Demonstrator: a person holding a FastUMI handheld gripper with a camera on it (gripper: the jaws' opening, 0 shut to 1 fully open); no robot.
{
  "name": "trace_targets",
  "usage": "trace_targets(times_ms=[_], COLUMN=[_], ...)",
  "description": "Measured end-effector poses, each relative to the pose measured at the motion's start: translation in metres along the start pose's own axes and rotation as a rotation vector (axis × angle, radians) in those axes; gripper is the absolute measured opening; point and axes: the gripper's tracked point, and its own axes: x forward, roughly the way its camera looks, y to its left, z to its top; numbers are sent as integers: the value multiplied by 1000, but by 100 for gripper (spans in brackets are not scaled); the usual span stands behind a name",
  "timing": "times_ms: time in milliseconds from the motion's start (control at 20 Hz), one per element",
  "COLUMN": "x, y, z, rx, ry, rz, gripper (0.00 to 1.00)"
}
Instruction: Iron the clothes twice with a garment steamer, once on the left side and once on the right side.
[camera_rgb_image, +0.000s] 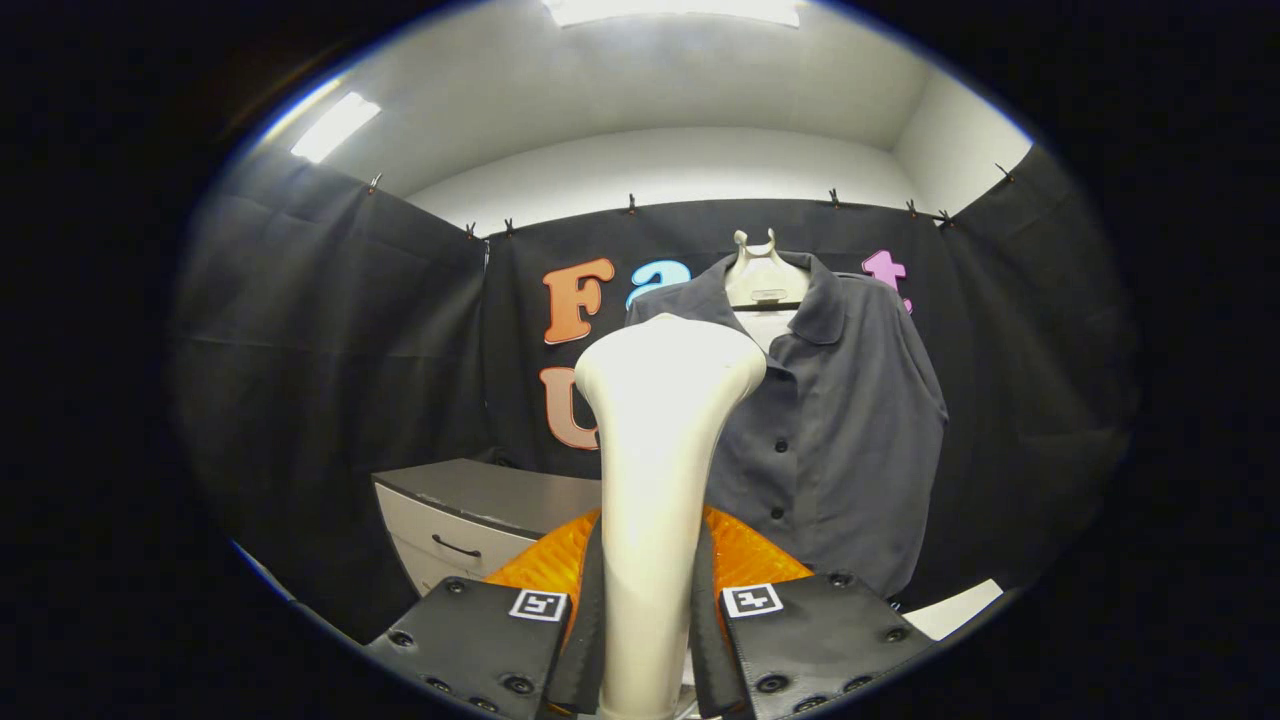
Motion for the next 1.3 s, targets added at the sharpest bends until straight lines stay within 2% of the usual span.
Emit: trace_targets(times_ms=[450, 950, 1300], x=[62, 152, 182], y=[-17, -27, -27], z=[-9, -26, -35], rx=[-2, -13, -45], ry=[-18, 6, 16], rz=[-36, -67, -59], gripper=[43, 43, 43])
